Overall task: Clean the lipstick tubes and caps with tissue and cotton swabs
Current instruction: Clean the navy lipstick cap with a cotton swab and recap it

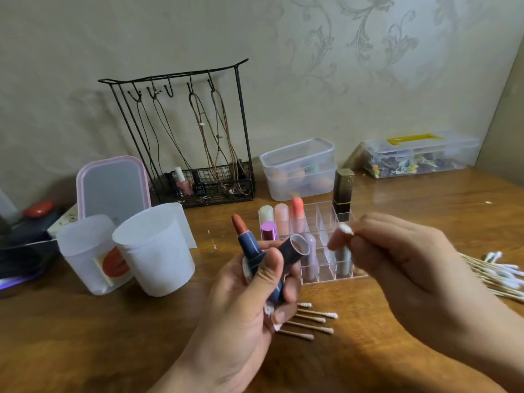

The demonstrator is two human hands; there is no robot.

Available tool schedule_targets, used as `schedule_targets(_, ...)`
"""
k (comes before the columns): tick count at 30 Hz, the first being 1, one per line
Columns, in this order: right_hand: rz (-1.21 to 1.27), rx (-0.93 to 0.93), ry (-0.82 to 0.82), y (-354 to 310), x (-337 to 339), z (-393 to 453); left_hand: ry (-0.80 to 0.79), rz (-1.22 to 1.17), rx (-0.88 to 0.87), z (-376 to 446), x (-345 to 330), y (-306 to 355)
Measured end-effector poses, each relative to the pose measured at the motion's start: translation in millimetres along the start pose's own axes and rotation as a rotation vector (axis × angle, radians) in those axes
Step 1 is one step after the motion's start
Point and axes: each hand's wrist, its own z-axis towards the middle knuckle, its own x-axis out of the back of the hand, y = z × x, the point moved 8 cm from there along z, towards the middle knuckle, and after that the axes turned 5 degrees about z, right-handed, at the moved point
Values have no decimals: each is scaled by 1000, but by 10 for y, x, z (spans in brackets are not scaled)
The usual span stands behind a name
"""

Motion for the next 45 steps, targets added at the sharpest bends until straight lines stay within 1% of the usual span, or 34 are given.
schedule_targets(4,-132,4,-43,-27,-74,4,-5,120,2,-1,29,54)
schedule_targets(8,-37,-3,-12,-99,19,13,95,185,34,1,87,66)
schedule_targets(12,-144,7,-57,-136,17,21,157,158,45,4,97,67)
schedule_targets(15,-142,19,-114,-150,-17,16,185,152,89,7,126,28)
schedule_targets(19,-200,75,-94,-174,-16,11,203,134,152,-4,144,-21)
schedule_targets(23,-339,140,-94,-198,-62,-29,234,158,164,-13,154,-26)
schedule_targets(27,-424,115,-147,-174,-126,-58,276,177,152,-17,171,7)
schedule_targets(30,-375,71,-211,-117,-165,-87,284,188,137,-7,184,19)
schedule_targets(33,-210,36,-305,-87,-220,-101,282,207,135,-5,194,4)
schedule_targets(35,-135,21,-299,-75,-187,-73,271,198,133,-7,191,-2)
schedule_targets(39,-220,6,-220,-77,-113,-29,253,195,121,3,182,26)
schedule_targets(41,-231,-14,-261,-87,-152,-53,271,191,102,8,206,52)
schedule_targets(43,-165,-21,-337,-104,-212,-78,278,198,93,5,217,72)
schedule_targets(45,-89,-16,-365,-105,-228,-82,265,209,90,2,203,78)
